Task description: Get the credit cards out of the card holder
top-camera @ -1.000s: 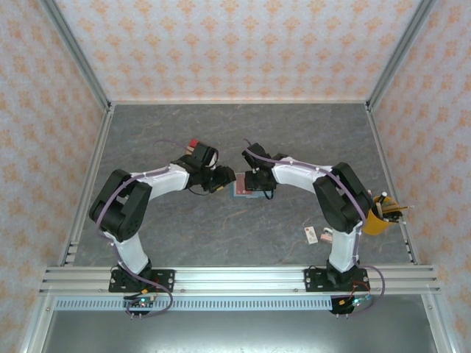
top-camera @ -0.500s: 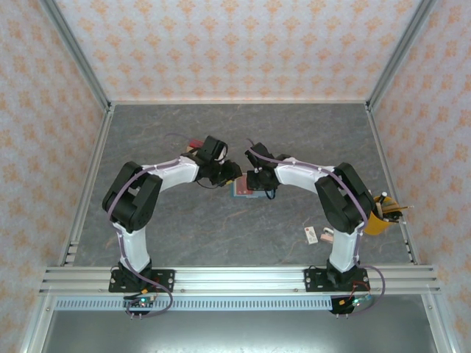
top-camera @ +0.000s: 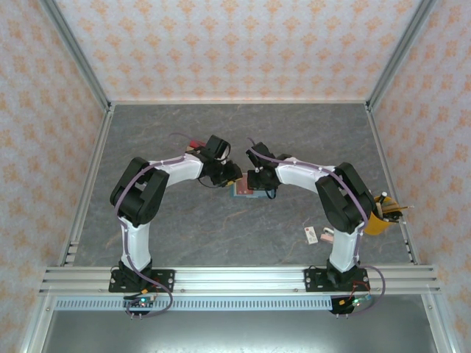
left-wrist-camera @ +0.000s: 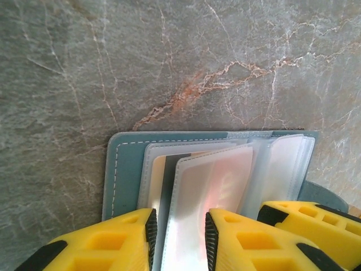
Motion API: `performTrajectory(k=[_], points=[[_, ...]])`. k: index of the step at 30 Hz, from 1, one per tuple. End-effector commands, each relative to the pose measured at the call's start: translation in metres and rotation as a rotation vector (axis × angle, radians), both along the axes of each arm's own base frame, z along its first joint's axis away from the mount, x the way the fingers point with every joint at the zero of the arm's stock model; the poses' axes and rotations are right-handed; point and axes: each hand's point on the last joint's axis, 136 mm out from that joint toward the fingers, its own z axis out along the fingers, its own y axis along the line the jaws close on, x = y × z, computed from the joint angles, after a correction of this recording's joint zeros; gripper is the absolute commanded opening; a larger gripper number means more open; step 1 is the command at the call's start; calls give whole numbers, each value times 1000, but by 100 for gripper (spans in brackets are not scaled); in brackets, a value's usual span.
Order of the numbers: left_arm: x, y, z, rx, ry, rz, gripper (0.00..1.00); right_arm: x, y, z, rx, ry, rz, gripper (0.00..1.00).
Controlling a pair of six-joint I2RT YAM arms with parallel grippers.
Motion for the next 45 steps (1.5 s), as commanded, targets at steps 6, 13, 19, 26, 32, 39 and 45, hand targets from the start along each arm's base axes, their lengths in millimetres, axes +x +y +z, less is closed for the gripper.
performTrajectory(k=[6, 13, 19, 26, 32, 39, 45], points=[[-8, -7, -1, -9, 27, -66, 31, -31, -28, -47, -113, 149, -9, 32], [-8, -14, 9, -46, 5, -101, 27, -32, -28, -49, -115, 156, -6, 31], [-8, -20, 18, -91, -21, -123, 26, -32, -24, -47, -94, 153, 0, 32], [-12, -20, 20, -119, -38, -114, 26, -26, -3, -2, 93, 94, 38, 35], [-12, -27, 32, -178, -67, -129, 26, -22, -1, 51, 191, -61, 49, 41], [-14, -46, 61, -254, -120, -174, 27, -14, -36, 79, 133, -273, -38, 49], [-16, -68, 70, -226, -133, -208, 26, -11, -57, 97, 118, -392, -116, 50]])
